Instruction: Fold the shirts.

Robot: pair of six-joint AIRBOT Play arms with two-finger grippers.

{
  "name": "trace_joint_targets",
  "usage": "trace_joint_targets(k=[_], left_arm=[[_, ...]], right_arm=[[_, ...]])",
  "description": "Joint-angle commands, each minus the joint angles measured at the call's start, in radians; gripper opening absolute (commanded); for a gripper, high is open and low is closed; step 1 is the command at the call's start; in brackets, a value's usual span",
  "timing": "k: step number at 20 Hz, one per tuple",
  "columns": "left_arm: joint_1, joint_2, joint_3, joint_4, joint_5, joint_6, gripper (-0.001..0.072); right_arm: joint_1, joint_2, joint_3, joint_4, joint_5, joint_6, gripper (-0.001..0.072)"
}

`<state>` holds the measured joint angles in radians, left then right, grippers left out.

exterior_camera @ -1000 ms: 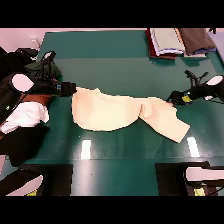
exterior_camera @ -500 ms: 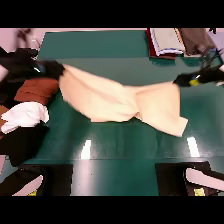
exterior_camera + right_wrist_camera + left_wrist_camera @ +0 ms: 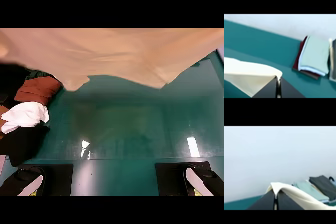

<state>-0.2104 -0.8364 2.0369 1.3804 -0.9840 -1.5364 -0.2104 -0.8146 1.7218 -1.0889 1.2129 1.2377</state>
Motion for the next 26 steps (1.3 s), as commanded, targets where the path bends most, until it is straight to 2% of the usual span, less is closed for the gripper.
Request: trace_joint_targets(k=[1, 5, 9, 12, 15, 17, 18, 19, 20, 21, 24, 26], left_arm=[[-0.001, 0.004, 0.059, -0.001, 0.001, 0.000, 0.0018], [-0.001, -0.013, -0.061, 0.001, -0.007, 0.000, 0.0018], [0.000, -0.160, -0.185, 0.054, -0.068, -0.004, 0.0018], [0.003, -0.360, -0.274, 0.064, -0.064, -0.017, 0.0019], [0.052, -0.577, -0.301, 0.037, -0.061, -0.094, 0.0019], [0.092, -0.679, -0.301, 0.025, -0.086, -0.101, 0.0023], [0.112, -0.707, -0.301, 0.019, -0.106, -0.116, 0.0233], [0.131, -0.717, -0.300, 0.006, -0.126, -0.116, 0.0532], [0.155, -0.715, -0.298, -0.002, -0.151, -0.113, 0.0578], [0.177, -0.710, -0.290, -0.002, -0.189, -0.112, 0.0578], [0.242, -0.661, -0.296, -0.001, -0.352, -0.045, 0.0578], [0.256, -0.581, -0.397, -0.001, -0.375, -0.034, 0.0578]], right_arm=[[-0.001, 0.011, 0.136, -0.064, 0.078, 0.075, 0.0016], [-0.001, -0.129, 0.256, -0.065, 0.211, 0.117, 0.0015], [0.000, -0.294, 0.189, -0.064, 0.257, 0.144, 0.0015], [0.002, -0.419, 0.026, -0.065, 0.230, 0.144, 0.0015], [0.027, -0.554, -0.140, -0.066, 0.142, 0.141, 0.0016], [0.041, -0.631, -0.193, -0.065, 0.092, 0.141, 0.0016], [0.040, -0.661, -0.195, -0.060, 0.079, 0.141, 0.0017], [0.040, -0.681, -0.195, -0.053, 0.060, 0.141, 0.0075], [0.039, -0.690, -0.194, -0.045, 0.034, 0.142, 0.0341], [0.029, -0.689, -0.195, -0.020, 0.021, 0.142, 0.0416], [-0.012, -0.644, -0.203, 0.079, 0.099, 0.117, 0.0411], [-0.015, -0.563, -0.272, 0.076, 0.125, 0.101, 0.0409]])
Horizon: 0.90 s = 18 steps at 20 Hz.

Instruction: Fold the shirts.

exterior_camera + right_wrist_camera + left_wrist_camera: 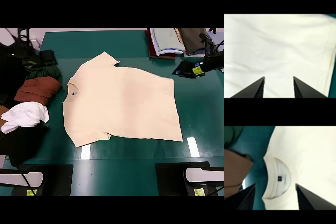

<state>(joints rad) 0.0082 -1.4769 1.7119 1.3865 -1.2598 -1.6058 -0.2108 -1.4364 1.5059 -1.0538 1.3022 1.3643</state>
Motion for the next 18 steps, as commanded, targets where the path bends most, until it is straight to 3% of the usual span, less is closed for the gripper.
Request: trace_joint_targets(k=[1, 6, 9, 12, 16, 18], left_arm=[[0.037, 0.112, -0.153, -0.004, -0.091, 0.036, 0.0578], [0.037, 0.416, -0.705, -0.017, -0.044, 0.036, 0.0579], [0.037, 0.506, -0.953, -0.100, -0.006, 0.036, 0.0579], [0.037, 0.511, -1.089, -0.165, 0.097, 0.039, 0.0578], [0.037, 0.509, -1.195, -0.392, 0.259, 0.150, 0.0578], [0.029, 0.505, -1.229, -0.423, 0.294, 0.174, 0.0577]], right_arm=[[-0.014, 0.106, -0.105, 0.041, 0.035, -0.031, 0.0409], [-0.013, 0.354, -0.352, 0.042, 0.031, -0.031, 0.0409], [-0.013, 0.446, -0.423, 0.043, 0.014, -0.031, 0.0409], [-0.013, 0.496, -0.449, 0.043, 0.011, -0.030, 0.0409], [-0.013, 0.512, -0.447, 0.092, 0.011, -0.030, 0.0409], [-0.012, 0.512, -0.447, 0.095, 0.008, -0.030, 0.0409]])
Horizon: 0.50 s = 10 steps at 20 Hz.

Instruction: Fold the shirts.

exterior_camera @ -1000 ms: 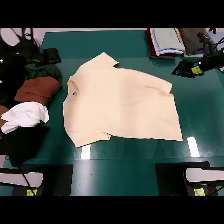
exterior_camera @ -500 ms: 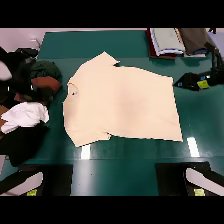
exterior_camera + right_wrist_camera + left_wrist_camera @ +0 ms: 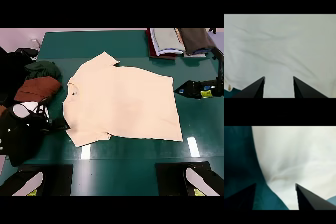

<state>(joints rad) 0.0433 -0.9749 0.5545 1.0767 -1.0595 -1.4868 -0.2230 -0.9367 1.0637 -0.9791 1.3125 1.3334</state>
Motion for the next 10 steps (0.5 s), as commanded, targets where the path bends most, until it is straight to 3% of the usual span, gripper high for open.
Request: trace_joint_targets(k=[1, 2, 3, 4, 5, 6, 10], left_arm=[[-0.024, 0.003, -0.084, -0.113, 0.108, 0.055, 0.0577], [-0.046, 0.003, -0.086, -0.111, 0.120, 0.055, 0.0576], [-0.064, 0.003, -0.085, -0.113, 0.134, 0.055, 0.0477], [-0.070, 0.003, -0.078, -0.113, 0.136, 0.054, 0.0329], [-0.070, 0.003, -0.061, -0.111, 0.130, 0.047, 0.0126], [-0.070, 0.006, -0.034, -0.108, 0.115, 0.048, 0.0021], [-0.071, 0.013, 0.099, -0.087, 0.045, 0.070, 0.0019]], right_arm=[[-0.001, 0.012, -0.005, 0.019, -0.004, 0.001, 0.0408], [-0.001, 0.012, -0.005, 0.019, -0.004, 0.001, 0.0408], [-0.001, 0.012, -0.005, 0.019, -0.002, 0.001, 0.0408], [-0.001, 0.012, -0.005, 0.015, 0.006, 0.001, 0.0408], [-0.010, 0.012, -0.005, -0.006, 0.022, 0.001, 0.0408], [-0.027, 0.012, -0.006, -0.053, 0.050, 0.001, 0.0408], [-0.194, 0.012, -0.139, -0.243, 0.170, 0.011, 0.0408]])
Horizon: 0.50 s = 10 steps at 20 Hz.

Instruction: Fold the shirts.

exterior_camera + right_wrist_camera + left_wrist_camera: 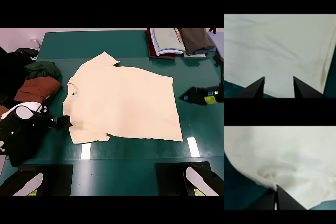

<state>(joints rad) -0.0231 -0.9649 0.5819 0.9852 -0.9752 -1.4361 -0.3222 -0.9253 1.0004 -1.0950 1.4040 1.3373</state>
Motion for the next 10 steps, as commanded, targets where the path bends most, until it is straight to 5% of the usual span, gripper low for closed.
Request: trace_joint_targets(k=[1, 2, 3, 10], left_arm=[[-0.004, 0.003, 0.097, 0.003, -0.047, 0.031, 0.0019], [-0.004, 0.003, 0.119, 0.003, -0.047, 0.032, 0.0020], [-0.004, 0.003, 0.134, 0.002, -0.044, 0.032, 0.0020], [-0.004, 0.003, 0.139, 0.002, -0.023, 0.043, 0.0019]], right_arm=[[-0.155, 0.000, -0.132, -0.157, 0.083, 0.006, 0.0411], [-0.222, -0.001, -0.193, -0.167, 0.086, 0.004, 0.0437], [-0.293, -0.005, -0.250, -0.163, 0.084, 0.004, 0.0543], [-0.372, -0.119, -0.484, -0.105, -0.045, -0.023, 0.0500]])
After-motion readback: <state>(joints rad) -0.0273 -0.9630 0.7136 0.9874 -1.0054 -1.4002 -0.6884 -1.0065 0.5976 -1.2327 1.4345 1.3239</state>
